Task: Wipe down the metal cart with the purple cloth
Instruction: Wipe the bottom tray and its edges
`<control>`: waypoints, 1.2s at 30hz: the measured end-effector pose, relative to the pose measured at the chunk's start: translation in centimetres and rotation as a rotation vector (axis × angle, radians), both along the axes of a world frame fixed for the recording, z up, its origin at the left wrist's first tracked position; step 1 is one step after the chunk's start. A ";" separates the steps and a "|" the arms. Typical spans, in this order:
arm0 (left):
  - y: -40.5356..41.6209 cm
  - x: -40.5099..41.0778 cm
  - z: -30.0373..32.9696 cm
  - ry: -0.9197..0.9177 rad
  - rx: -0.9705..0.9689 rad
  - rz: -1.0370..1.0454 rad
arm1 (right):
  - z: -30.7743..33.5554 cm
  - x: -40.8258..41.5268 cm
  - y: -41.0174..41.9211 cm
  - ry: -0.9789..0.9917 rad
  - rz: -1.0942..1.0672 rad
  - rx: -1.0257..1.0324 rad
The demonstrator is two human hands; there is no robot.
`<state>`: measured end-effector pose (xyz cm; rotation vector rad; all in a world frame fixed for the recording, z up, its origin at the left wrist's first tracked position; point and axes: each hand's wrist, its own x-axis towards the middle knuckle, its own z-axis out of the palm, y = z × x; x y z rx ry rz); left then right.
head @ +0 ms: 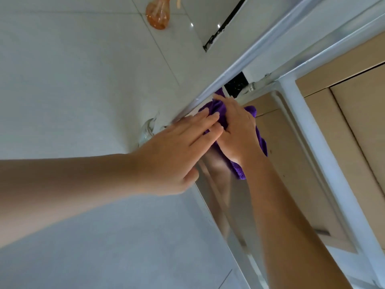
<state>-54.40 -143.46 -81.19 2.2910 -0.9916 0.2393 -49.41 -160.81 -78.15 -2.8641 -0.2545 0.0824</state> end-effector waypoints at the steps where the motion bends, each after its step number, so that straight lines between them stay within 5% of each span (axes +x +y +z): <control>1: -0.6 0.5 0.3 -0.004 0.016 0.006 | -0.1 0.5 -0.6 -0.008 -0.028 0.014; 8: -4.9 1.7 0.7 0.145 0.276 0.091 | 0.4 4.1 -4.3 -0.025 -0.261 0.067; 24: -5.0 1.2 -0.2 0.071 0.117 0.170 | 0.2 9.5 -8.8 0.065 -0.684 -0.029; 36: -4.9 1.0 0.3 0.022 0.000 0.097 | 0.5 6.9 -0.8 0.046 0.012 -0.242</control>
